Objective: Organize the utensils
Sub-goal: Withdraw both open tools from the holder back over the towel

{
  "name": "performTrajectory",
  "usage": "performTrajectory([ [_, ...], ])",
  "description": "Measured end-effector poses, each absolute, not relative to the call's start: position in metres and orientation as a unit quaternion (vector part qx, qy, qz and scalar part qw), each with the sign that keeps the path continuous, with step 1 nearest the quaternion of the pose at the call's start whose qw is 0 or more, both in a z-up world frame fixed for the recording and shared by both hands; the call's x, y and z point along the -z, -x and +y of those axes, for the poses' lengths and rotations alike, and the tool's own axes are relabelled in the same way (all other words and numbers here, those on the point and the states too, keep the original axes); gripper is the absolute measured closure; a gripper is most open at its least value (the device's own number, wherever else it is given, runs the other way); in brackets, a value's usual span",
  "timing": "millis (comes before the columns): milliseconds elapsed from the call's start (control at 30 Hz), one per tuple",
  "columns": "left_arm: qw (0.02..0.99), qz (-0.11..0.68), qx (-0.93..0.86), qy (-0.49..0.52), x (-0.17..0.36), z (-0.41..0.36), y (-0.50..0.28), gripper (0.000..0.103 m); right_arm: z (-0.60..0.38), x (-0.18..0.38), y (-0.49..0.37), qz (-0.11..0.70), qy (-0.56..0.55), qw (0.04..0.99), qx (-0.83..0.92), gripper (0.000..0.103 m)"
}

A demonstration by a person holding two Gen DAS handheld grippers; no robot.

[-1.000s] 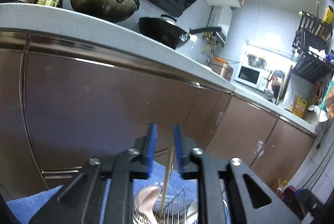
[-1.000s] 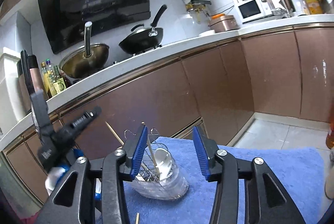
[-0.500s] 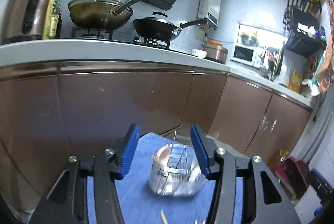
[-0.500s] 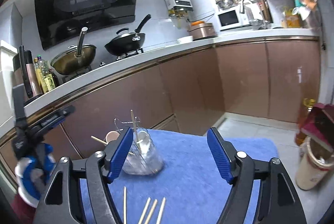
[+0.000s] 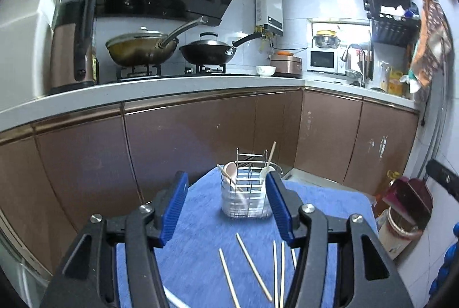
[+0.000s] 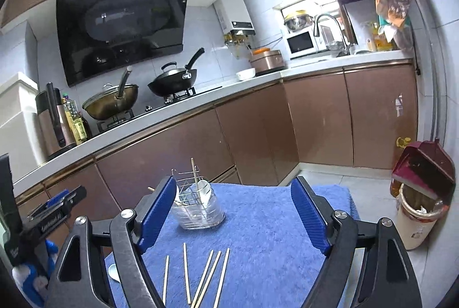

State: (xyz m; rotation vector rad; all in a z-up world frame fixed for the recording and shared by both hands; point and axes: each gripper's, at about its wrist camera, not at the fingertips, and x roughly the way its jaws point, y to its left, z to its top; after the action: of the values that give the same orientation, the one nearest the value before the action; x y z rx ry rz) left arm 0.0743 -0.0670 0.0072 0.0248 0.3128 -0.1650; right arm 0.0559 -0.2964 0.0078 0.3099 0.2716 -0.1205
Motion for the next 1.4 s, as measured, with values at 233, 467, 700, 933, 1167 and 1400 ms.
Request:
performTrajectory([
  [233, 0.986, 0.147, 0.071, -0.029, -0.006, -0.064, -0.037, 0.048, -0.278, -0.014, -0.032, 0.127, -0.136, 0.980, 0.065, 0.005],
  [467, 0.989, 0.138, 0.052, -0.025, -0.011, -0.050, -0.015, 0.043, -0.261, -0.017, -0.024, 0.123, -0.128, 0.983, 0.058, 0.000],
  [700, 0.991, 0.128, 0.041, -0.022, -0.014, -0.038, 0.001, 0.042, -0.250, -0.013, -0.020, 0.140, -0.115, 0.983, 0.042, 0.000],
  [933, 0.990, 0.133, 0.024, -0.030, -0.011, -0.036, 0.012, 0.042, -0.247, -0.012, -0.012, 0.142, -0.115, 0.983, 0.021, 0.000],
  [1167, 0.989, 0.146, 0.017, -0.029, -0.005, -0.036, 0.010, 0.042, -0.248, -0.010, -0.013, 0.153, -0.115, 0.981, 0.013, 0.014],
  [1400, 0.987, 0.156, 0.015, -0.038, 0.002, -0.044, 0.005, 0.042, -0.252, 0.000, -0.020, 0.169, -0.112, 0.979, 0.006, 0.023],
])
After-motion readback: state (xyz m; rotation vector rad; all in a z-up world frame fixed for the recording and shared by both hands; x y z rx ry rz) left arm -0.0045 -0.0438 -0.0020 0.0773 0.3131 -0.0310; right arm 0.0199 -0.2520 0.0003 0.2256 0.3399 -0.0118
